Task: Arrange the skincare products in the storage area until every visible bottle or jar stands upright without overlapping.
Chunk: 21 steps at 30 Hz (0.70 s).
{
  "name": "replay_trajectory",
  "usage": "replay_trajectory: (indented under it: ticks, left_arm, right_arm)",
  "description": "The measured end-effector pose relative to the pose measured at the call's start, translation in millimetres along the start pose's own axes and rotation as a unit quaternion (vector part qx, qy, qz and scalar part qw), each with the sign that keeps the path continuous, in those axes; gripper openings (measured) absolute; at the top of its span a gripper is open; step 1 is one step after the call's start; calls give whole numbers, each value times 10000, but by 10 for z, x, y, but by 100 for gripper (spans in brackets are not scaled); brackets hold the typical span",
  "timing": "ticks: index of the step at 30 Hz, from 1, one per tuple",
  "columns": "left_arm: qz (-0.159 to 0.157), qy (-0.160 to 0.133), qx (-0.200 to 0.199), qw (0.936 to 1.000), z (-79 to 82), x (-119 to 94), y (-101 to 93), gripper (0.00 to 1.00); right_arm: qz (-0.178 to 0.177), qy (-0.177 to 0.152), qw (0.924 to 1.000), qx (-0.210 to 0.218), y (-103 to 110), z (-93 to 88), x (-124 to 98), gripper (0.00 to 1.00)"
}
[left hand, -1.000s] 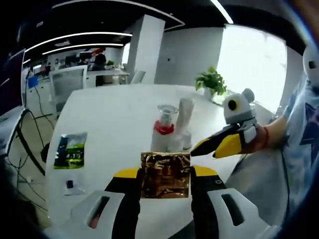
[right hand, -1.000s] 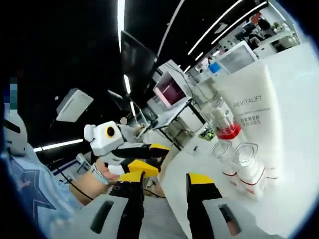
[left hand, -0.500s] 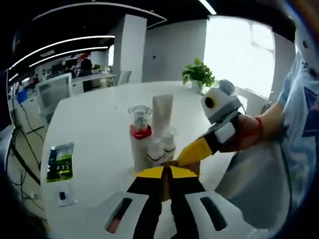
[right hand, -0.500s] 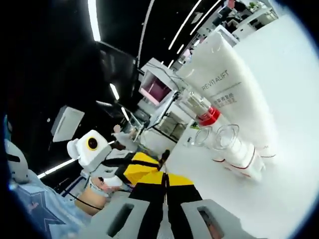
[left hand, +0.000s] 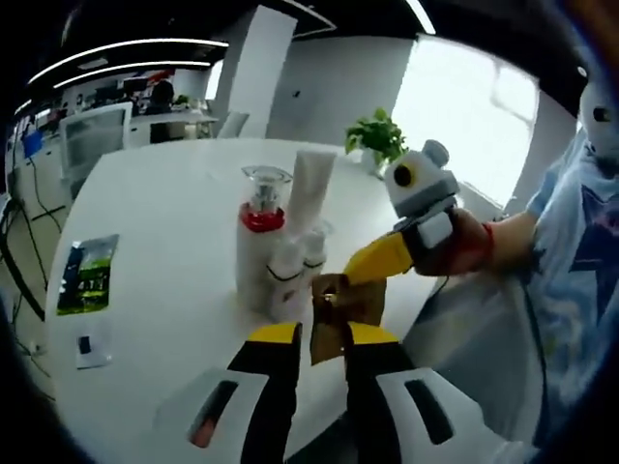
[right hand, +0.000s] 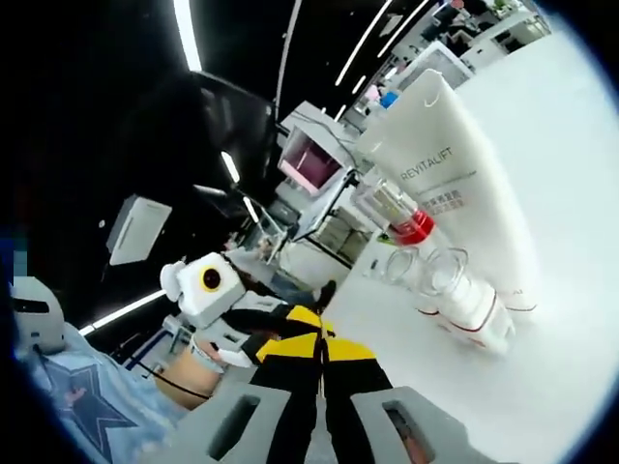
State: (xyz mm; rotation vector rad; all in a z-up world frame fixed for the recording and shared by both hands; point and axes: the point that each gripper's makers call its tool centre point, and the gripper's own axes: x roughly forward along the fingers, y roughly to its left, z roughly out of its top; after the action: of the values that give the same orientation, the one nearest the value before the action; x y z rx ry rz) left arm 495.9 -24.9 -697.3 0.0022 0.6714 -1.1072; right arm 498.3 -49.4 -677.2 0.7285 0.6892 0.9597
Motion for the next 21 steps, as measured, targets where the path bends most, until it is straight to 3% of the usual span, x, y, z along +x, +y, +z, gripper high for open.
replay_trajectory:
  ticks: [9,15,17,19,21]
  left_arm:
    - [-363,-81,-490,9981,20,-15,-39,8]
    - [-542,-239,-1081,9924,115,-86,-44,5]
    - [-599,-289,-1218,9903,138,-102,-41,4]
    - [-630,-436,-1450,9865,183,-111,-42,4]
    - [-535,-567,-1518,9853,212,-137,18,4]
  right_arm:
    - [421,77,9991,-62,145,1,-28,0]
    - [529,-124,9983,188,159,84,-51,0]
    - [453,-425,9979,181,141,167,-45,0]
    - [229,-627,9977,-85,78,228,-58,0]
    - [168,-597,9980,-117,63,217,-60,4]
